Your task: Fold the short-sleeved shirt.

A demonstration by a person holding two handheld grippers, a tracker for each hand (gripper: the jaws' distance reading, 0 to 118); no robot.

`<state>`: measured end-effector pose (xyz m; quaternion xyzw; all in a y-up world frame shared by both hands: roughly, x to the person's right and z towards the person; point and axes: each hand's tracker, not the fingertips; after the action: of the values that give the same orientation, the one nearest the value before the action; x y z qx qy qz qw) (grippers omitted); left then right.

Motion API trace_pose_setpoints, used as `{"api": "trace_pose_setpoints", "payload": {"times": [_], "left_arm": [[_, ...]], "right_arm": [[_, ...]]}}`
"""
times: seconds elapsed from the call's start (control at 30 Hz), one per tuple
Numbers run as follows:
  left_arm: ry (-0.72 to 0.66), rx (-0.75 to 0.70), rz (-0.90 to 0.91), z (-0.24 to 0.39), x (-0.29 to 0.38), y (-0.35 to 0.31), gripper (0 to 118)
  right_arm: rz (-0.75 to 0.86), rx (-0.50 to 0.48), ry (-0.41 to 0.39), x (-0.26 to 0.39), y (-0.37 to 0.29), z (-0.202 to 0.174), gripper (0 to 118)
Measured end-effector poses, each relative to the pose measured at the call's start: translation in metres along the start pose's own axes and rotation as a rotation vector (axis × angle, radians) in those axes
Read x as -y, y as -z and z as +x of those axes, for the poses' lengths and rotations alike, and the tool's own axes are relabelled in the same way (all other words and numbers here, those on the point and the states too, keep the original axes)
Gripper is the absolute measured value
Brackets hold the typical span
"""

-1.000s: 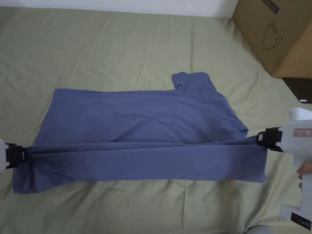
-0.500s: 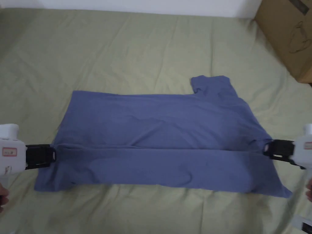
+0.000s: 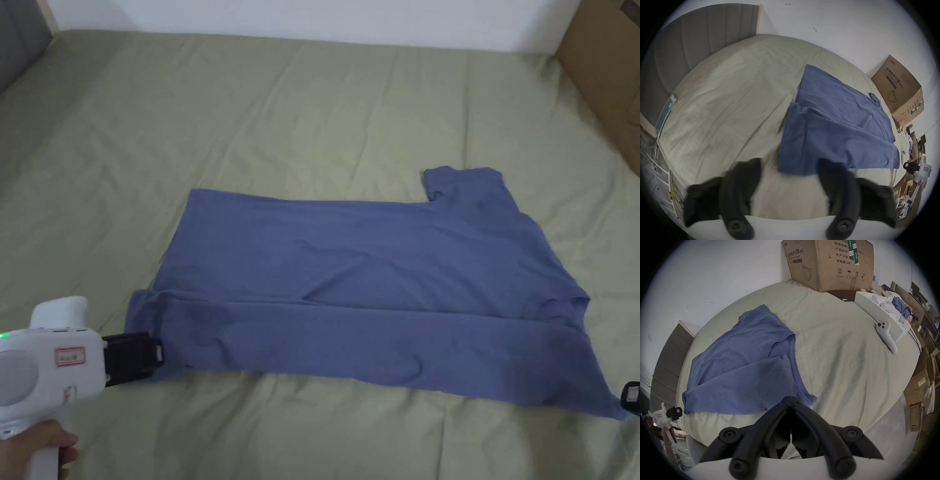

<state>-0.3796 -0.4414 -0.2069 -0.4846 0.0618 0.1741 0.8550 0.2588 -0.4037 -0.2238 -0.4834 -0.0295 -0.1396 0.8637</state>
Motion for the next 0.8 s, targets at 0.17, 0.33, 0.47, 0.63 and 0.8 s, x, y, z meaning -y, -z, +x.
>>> {"api": "trace_pose_setpoints", "payload": {"times": [0.17, 0.33, 0.47, 0.63, 0.8], "left_arm": [[-0.026, -0.132, -0.084, 0.006, -0.001, 0.037, 82], [0.039, -0.100, -0.041, 0.014, -0.003, 0.017, 33], [-0.043, -0.031, -0.065, 0.008, -0.009, 0.019, 9], [0.040, -0.048, -0.060, 0.021, -0.009, 0.011, 6], [0.034, 0.001, -0.050, 0.017, -0.014, -0.010, 5]], "right_arm": [[-0.032, 0.023, 0.022, -0.003, 0.014, -0.001, 0], [-0.078, 0.063, -0.059, -0.010, 0.039, -0.010, 91], [-0.162, 0.075, -0.048, -0.009, 0.088, -0.005, 84], [-0.129, 0.013, -0.143, -0.008, 0.078, -0.025, 8], [-0.128, 0.048, -0.161, -0.013, 0.057, -0.022, 8]]}}
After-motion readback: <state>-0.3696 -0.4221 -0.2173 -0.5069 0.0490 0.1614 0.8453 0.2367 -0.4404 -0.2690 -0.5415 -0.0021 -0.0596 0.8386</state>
